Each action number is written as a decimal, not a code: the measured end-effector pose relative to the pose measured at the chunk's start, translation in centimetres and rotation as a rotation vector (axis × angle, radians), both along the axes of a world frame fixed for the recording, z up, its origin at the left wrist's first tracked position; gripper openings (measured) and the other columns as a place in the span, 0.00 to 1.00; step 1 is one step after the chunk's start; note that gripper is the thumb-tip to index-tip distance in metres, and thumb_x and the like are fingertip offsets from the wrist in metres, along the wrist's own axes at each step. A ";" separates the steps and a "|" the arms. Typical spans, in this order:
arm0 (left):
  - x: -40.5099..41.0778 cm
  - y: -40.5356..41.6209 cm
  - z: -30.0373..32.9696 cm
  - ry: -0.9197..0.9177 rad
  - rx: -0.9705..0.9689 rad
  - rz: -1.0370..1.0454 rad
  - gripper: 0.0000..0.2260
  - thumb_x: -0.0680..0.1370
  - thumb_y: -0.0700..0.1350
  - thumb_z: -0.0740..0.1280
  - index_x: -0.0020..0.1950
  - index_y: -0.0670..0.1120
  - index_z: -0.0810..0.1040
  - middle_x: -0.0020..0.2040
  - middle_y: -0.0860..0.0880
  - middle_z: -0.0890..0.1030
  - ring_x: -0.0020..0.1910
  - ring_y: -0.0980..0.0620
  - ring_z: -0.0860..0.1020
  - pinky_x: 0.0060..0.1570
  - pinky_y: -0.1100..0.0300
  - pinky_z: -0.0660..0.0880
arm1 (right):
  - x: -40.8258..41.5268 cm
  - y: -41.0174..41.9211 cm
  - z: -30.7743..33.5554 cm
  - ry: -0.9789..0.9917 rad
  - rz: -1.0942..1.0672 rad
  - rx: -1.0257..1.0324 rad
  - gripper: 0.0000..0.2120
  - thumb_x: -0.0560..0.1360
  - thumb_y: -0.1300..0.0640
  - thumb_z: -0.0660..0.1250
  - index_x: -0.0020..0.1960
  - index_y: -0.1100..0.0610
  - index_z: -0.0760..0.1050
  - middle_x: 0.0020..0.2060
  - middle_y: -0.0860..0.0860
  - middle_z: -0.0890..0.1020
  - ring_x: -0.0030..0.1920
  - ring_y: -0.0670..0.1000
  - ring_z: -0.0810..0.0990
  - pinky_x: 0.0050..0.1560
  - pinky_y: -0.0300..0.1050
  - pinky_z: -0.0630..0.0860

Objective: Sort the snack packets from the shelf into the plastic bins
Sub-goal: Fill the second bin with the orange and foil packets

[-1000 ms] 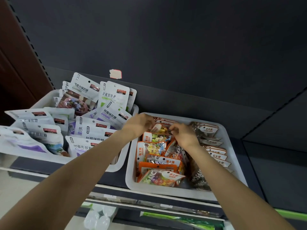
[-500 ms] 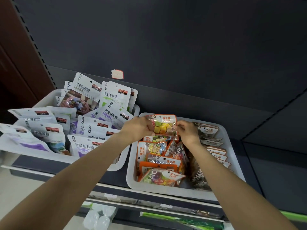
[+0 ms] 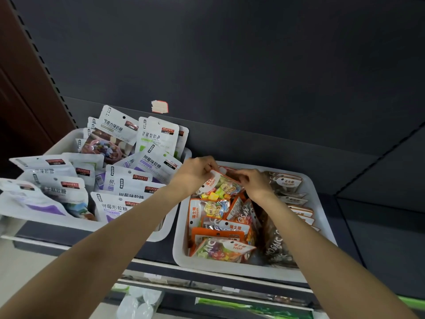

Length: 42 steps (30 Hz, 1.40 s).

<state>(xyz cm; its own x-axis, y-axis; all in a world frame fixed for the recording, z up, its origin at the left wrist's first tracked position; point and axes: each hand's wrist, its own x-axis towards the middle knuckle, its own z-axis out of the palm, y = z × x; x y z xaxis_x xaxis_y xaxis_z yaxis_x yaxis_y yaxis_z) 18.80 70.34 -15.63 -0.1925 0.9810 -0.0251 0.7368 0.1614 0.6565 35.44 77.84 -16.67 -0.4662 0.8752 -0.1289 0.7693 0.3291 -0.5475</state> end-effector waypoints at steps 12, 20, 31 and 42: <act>0.3 1.1 -0.5 0.006 0.077 0.050 0.08 0.79 0.39 0.64 0.54 0.46 0.80 0.55 0.46 0.82 0.53 0.48 0.80 0.53 0.59 0.77 | 1.5 -0.3 -0.7 0.079 0.009 -0.141 0.18 0.78 0.59 0.64 0.67 0.52 0.69 0.63 0.52 0.75 0.62 0.51 0.75 0.57 0.45 0.73; 0.2 -0.5 -1.9 0.213 -0.075 -0.055 0.15 0.79 0.44 0.65 0.65 0.49 0.70 0.57 0.47 0.80 0.52 0.47 0.80 0.53 0.55 0.78 | 1.5 -0.3 -1.7 -0.085 -0.041 0.112 0.09 0.80 0.57 0.61 0.56 0.53 0.79 0.55 0.50 0.81 0.54 0.51 0.79 0.55 0.47 0.76; -0.6 -0.1 -2.9 0.195 -0.109 0.051 0.19 0.77 0.49 0.68 0.66 0.48 0.70 0.60 0.48 0.77 0.58 0.47 0.77 0.61 0.48 0.74 | 0.4 -0.4 -2.1 -0.110 0.012 0.108 0.08 0.79 0.54 0.63 0.56 0.54 0.75 0.58 0.51 0.76 0.56 0.52 0.77 0.54 0.47 0.76; 0.5 1.3 -2.3 0.194 -0.123 0.106 0.11 0.80 0.51 0.62 0.60 0.53 0.78 0.57 0.52 0.80 0.60 0.48 0.74 0.65 0.48 0.59 | 1.3 -0.1 -2.1 -0.010 0.025 0.075 0.09 0.78 0.56 0.64 0.58 0.52 0.76 0.57 0.50 0.77 0.55 0.50 0.77 0.54 0.45 0.75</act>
<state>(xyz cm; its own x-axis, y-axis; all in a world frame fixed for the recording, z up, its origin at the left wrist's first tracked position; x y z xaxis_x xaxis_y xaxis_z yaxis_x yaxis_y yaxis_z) 19.29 71.60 -17.92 -0.3072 0.9468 -0.0956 0.8220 0.3146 0.4747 36.72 77.74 -18.73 -0.4867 0.8709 -0.0679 0.7658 0.3881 -0.5127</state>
